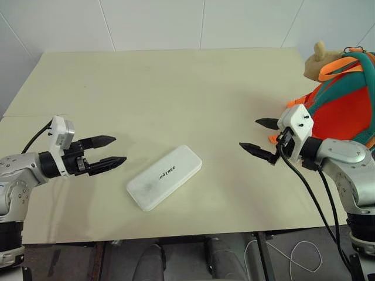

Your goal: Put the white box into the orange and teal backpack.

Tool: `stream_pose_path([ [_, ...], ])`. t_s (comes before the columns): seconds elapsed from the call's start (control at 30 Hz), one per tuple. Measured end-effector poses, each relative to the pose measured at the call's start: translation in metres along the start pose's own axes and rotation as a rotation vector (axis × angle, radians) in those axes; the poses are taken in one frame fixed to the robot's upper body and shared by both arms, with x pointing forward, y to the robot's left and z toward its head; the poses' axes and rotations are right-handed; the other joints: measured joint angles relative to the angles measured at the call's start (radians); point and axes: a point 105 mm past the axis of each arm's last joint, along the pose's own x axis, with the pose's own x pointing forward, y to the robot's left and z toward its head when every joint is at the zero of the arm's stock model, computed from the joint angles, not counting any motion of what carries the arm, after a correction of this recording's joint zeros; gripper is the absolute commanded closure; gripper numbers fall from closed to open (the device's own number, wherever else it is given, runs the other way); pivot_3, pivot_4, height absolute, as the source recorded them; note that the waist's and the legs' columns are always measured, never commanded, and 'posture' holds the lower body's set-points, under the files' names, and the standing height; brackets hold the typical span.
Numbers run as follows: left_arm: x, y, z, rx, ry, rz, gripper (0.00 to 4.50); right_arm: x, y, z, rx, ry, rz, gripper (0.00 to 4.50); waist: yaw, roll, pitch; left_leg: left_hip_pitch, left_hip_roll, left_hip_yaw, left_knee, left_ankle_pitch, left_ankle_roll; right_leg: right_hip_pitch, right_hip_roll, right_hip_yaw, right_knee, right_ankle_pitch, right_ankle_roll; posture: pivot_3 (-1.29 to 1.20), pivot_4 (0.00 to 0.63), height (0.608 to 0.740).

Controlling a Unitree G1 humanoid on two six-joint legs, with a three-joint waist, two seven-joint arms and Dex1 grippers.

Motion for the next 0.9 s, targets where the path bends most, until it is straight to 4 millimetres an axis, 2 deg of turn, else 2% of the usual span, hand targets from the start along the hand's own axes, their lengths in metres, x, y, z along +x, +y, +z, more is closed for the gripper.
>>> stream_pose_path([
  [0.53, 0.007, 0.002, -0.005, -0.002, -0.008, -0.009, 0.02, 0.005, 0.004, 0.001, 0.051, -0.011, -0.025, 0.00, 0.000, 0.000, 0.000, 0.000, 0.000, 0.000, 0.000, 0.000, 0.000, 0.000, 0.000, 0.000, 0.001, 0.000, 0.000, 0.00, 0.150, 0.740],
  [0.9, 0.005, 0.002, -0.006, -0.004, 0.005, 0.007, 0.02, 0.016, 0.003, 0.010, 0.047, -0.059, -0.017, 0.00, 0.000, 0.000, 0.000, 0.001, 0.000, 0.000, 0.000, 0.000, 0.000, 0.000, 0.000, 0.000, 0.002, 0.000, 0.000, 0.00, 0.150, 0.740],
])
